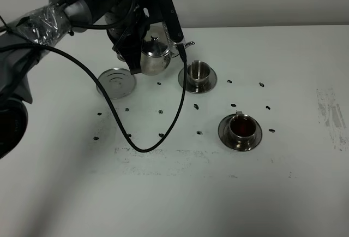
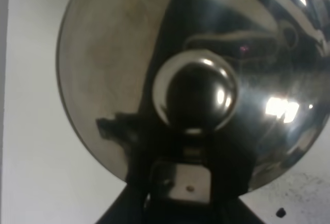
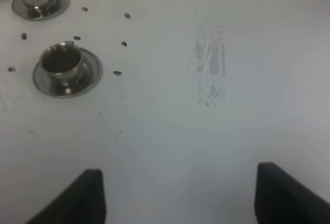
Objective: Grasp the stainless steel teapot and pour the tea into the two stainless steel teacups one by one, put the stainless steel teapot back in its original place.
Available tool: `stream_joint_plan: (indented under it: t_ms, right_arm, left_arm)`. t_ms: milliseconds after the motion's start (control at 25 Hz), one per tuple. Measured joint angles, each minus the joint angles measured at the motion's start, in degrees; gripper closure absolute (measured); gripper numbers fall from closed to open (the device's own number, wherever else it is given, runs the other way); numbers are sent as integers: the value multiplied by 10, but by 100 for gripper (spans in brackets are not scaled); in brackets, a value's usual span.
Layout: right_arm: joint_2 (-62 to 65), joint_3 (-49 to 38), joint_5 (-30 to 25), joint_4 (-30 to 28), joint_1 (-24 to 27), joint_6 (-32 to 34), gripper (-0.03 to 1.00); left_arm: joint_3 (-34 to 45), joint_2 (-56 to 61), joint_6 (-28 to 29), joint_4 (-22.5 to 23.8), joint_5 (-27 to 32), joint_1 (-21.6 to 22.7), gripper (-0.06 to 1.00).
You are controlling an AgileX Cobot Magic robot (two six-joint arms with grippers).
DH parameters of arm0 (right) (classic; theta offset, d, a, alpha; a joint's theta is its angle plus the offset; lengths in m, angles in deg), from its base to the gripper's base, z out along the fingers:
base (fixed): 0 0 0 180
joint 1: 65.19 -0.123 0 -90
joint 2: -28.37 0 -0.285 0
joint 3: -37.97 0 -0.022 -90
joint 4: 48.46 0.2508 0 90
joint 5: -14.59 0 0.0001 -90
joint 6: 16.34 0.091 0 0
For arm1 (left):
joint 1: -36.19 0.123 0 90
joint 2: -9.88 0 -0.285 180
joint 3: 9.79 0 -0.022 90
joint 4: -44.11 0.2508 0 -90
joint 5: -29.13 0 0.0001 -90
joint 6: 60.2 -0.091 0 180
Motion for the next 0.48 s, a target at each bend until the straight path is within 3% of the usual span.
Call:
stream_joint_plan:
  t_ms: [480]
  right_arm:
    - [0,0,0,0,0,0,38]
  left_arm:
    - [-16,-16,-110,2,-10,19,76]
